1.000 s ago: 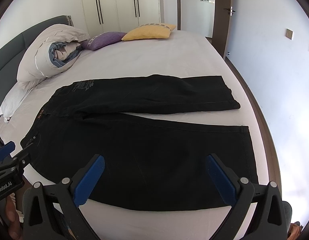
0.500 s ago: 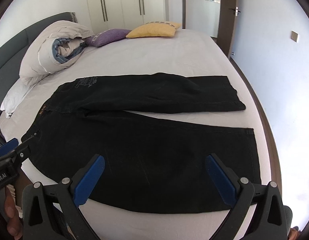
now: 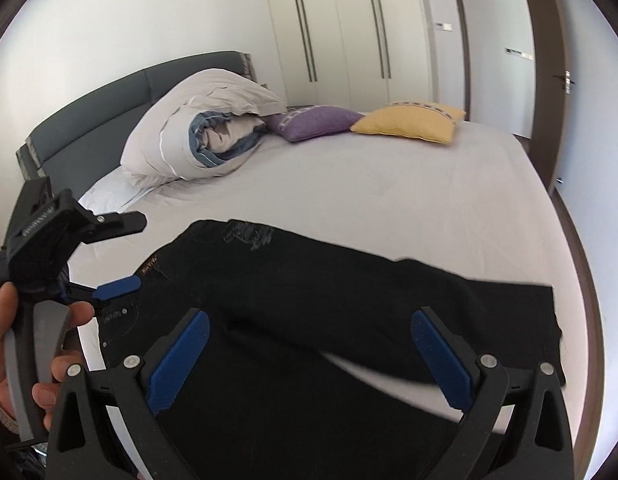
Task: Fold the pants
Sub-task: 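Grasp the jeans waistband with the left tool while the right tool grasps beside it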
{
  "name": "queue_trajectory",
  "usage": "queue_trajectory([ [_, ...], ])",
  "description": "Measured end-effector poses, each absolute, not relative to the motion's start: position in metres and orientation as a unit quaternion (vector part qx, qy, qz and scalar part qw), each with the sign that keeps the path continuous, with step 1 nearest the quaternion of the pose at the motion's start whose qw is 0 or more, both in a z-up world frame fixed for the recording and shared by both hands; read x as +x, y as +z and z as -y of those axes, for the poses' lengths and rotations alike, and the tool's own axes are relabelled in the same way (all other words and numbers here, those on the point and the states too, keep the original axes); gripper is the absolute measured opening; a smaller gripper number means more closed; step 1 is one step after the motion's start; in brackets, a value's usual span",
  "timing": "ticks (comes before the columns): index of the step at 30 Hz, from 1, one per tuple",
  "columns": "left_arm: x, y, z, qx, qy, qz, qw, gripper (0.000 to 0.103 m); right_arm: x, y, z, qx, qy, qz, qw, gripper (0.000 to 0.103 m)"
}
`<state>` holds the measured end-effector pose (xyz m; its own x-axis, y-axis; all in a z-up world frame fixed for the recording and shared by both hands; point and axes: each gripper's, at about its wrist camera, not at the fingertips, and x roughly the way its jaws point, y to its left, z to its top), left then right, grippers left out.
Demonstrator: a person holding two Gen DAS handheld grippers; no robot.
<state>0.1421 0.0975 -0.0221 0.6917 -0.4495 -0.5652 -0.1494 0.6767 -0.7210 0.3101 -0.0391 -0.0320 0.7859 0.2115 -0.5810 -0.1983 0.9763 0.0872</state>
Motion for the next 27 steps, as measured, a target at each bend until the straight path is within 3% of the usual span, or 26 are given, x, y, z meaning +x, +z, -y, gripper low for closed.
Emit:
queue_trajectory([
  [6, 0.216, -0.064, -0.123, -0.317, -0.010, -0.506, 0.802, 0.103, 0.381, -0.043, 0.049, -0.006, 0.129, -0.321, 0.938, 0.103],
  [13, 0.282, -0.073, -0.172, -0.248, 0.056, -0.495, 0.831, 0.102, 0.448, -0.057, 0.054, -0.052, 0.138, -0.331, 0.932, 0.103],
  [17, 0.335, -0.066, -0.173, -0.102, 0.040, -0.495, 0.862, 0.099, 0.485, -0.071, 0.054, -0.092, 0.170, -0.353, 0.915, 0.103],
  [19, 0.355, -0.062, -0.172, -0.070, 0.014, -0.470, 0.880, 0.085, 0.503, -0.080, 0.053, -0.109, 0.194, -0.367, 0.903, 0.100],
  [20, 0.370, -0.056, -0.175, -0.058, -0.030, -0.454, 0.888, 0.077, 0.511, -0.084, 0.053, -0.110, 0.208, -0.376, 0.896, 0.091],
  [22, 0.391, -0.056, -0.171, -0.021, -0.097, -0.460, 0.882, 0.057, 0.531, -0.094, 0.054, -0.108, 0.240, -0.402, 0.877, 0.079],
  [23, 0.401, -0.060, -0.166, 0.016, -0.127, -0.468, 0.875, 0.042, 0.541, -0.099, 0.055, -0.106, 0.253, -0.416, 0.867, 0.072],
  [24, 0.411, -0.066, -0.159, 0.069, -0.138, -0.480, 0.864, 0.036, 0.552, -0.104, 0.055, -0.106, 0.263, -0.428, 0.858, 0.070],
  [27, 0.435, -0.088, -0.152, 0.180, -0.162, -0.509, 0.826, 0.036, 0.573, -0.112, 0.058, -0.098, 0.290, -0.445, 0.842, 0.068],
])
